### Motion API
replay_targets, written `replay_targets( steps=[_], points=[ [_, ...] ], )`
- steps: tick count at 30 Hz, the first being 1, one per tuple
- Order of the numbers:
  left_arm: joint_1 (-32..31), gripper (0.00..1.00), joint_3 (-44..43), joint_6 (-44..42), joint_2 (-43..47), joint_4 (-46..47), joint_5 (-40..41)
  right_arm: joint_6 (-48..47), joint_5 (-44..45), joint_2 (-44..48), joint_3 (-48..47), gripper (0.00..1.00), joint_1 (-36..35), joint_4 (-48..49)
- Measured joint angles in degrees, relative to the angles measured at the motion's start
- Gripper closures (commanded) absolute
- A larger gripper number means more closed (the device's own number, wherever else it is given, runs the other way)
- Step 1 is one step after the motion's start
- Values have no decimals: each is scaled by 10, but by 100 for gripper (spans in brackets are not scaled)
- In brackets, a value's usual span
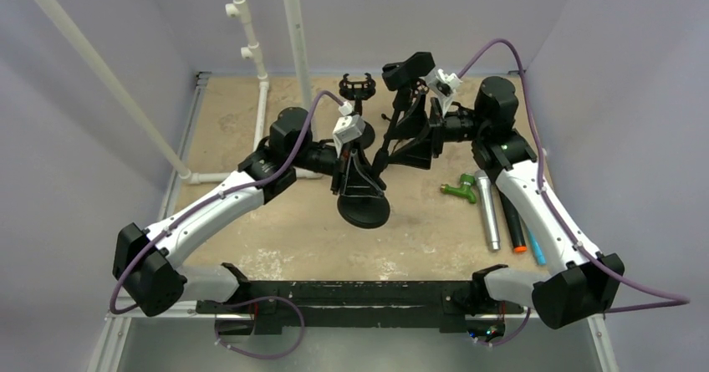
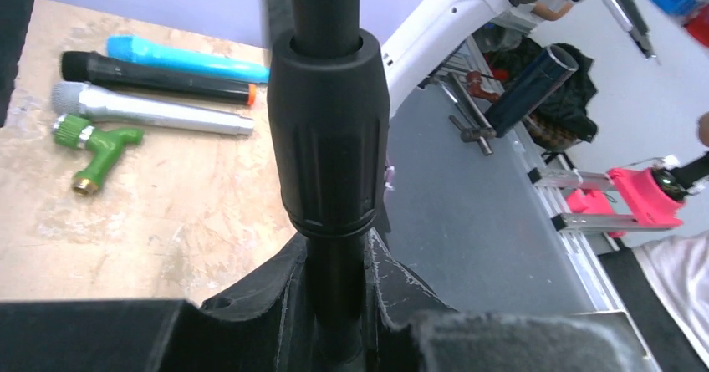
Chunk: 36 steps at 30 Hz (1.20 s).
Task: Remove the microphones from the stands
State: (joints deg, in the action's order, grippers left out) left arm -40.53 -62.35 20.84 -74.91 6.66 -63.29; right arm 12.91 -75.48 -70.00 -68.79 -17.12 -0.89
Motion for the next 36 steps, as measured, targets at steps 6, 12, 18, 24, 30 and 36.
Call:
replay_targets(
  steps=[6,12,18,24,30,36],
  points=[
    [-4,100,-20,-53,15,-72,96,22,64,3,3,29,2,-7],
    [-4,100,-30,-66,12,-125,207,61,86,15,11,29,6,9],
    [-4,100,-35,-67,-4,-159,281,78,90,33,25,32,6,29],
    [-8,100,-42,-70,-14,-180,324,92,129,28,35,45,6,41],
    [-17,100,-58,-70,-26,-193,349,132,160,16,74,53,6,77],
    [-21,100,-72,-70,-37,-202,365,170,174,9,94,61,6,113]
  ],
)
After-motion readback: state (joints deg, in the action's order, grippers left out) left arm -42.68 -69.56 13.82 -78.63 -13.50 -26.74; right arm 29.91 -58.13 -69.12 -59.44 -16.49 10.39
